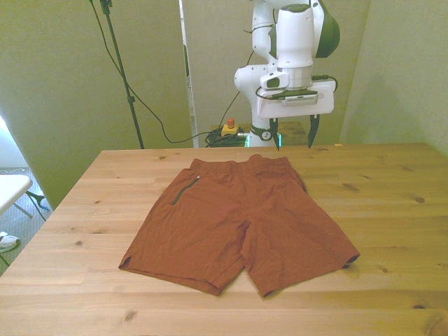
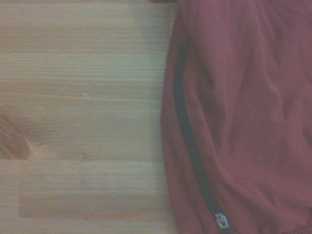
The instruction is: Fold the shorts
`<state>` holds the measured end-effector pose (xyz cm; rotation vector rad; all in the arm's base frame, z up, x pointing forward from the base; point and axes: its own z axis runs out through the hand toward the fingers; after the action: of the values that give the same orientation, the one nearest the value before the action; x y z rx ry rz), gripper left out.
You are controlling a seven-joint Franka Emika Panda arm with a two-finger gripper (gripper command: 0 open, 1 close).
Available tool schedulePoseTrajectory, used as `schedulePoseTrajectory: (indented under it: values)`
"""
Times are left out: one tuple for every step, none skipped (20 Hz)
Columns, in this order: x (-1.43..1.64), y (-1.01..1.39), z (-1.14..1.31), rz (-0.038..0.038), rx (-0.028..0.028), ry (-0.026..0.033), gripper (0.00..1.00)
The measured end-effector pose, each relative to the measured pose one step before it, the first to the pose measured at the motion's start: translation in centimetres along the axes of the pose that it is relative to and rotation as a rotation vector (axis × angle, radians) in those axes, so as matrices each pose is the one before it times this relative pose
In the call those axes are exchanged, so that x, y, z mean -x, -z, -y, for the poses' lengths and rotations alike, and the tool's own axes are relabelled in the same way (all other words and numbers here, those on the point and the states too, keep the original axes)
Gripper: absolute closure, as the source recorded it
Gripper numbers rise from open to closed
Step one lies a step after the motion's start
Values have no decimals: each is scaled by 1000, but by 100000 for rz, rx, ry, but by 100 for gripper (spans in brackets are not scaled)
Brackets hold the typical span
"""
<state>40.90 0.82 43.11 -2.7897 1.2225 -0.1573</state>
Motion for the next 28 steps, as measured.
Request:
schedulePoseTrajectory:
  values:
    - [-23, -31, 14, -63, 167, 129, 0]
    - [-39, -85, -22, -566, 873, 730, 0]
    - [-43, -15, 64, -1031, 1053, 1158, 0]
    - [14, 81, 408, -3222, 2803, 2623, 0]
    - [333, -4, 775, -3638, 3283, 2558, 0]
    - [692, -148, 1098, -3751, 3528, 2624, 0]
    - [1040, -176, 1302, -4036, 3456, 2425, 0]
    - [1052, -119, 1190, -4103, 3272, 2501, 0]
    - [1042, -11, 1073, -3967, 2831, 2288, 0]
    - [978, 40, 869, -3414, 2464, 2000, 0]
    - [857, 43, 633, -2843, 2671, 1687, 0]
    - [751, 43, 430, -2387, 2868, 1675, 0]
    - [725, 50, 385, -1985, 2608, 1596, 0]
    - [706, 80, 383, -1345, 1959, 1604, 0]
    - [714, 66, 354, -906, 1864, 1716, 0]
    - [714, 64, 306, -414, 1532, 1582, 0]
    - [646, 34, 204, -992, 1915, 1453, 0]
    - [663, -47, 135, -1190, 1997, 1342, 0]
    - [598, -155, 84, -1148, 1946, 1188, 0]
    - [631, -228, 76, -826, 1558, 917, 0]
    - [687, -358, 75, -328, 1468, 996, 0]
    - [623, -345, 83, -496, 1065, 987, 0]
    - [609, -399, 52, -102, 1013, 873, 0]
    - [525, -354, -12, -309, 1190, 793, 0]
    - [429, -307, -52, 91, 1280, 525, 0]
    - [279, -246, -77, 3, 1139, 335, 0]
    - [122, -219, -129, -641, 1528, 523, 0]
    - [87, -298, -172, -507, 1631, 508, 0]
